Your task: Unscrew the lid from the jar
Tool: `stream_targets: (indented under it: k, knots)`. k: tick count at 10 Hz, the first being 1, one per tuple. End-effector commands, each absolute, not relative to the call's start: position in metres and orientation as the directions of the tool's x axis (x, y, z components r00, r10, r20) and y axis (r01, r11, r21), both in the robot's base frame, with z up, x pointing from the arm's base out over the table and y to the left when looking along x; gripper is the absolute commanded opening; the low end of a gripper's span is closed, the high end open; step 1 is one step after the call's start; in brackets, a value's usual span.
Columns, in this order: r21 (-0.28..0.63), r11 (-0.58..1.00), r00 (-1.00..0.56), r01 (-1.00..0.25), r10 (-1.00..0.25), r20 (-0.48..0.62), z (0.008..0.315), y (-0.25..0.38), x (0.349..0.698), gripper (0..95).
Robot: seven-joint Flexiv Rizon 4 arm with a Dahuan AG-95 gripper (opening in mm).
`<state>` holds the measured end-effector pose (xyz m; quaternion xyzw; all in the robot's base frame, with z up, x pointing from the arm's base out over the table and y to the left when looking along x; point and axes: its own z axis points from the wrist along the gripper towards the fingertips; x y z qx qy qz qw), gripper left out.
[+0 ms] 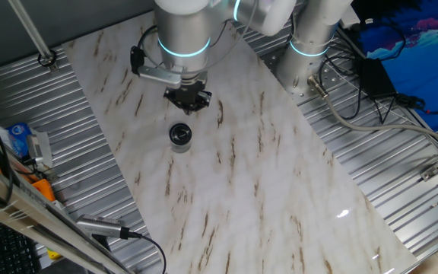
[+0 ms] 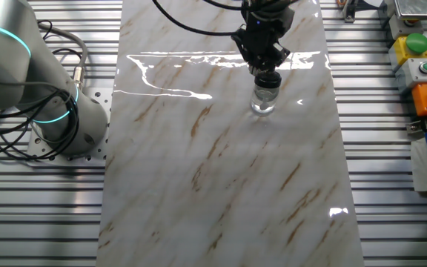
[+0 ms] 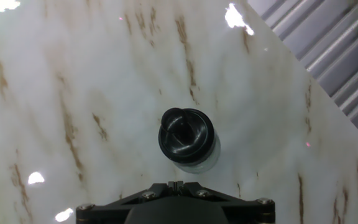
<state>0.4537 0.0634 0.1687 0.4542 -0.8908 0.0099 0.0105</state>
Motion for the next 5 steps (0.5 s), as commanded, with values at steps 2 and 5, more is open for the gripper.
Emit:
stream_targets:
  k: [2, 5]
  knots:
    - [0.005, 0.561, -0.561, -0.828, -0.828, 0.019, 0.1637, 0.0614, 0.4619, 0.0]
    - [0.005, 0.556, -0.556, -0.831, -0.831, 0.020, 0.1625, 0.0595, 0.4691, 0.0]
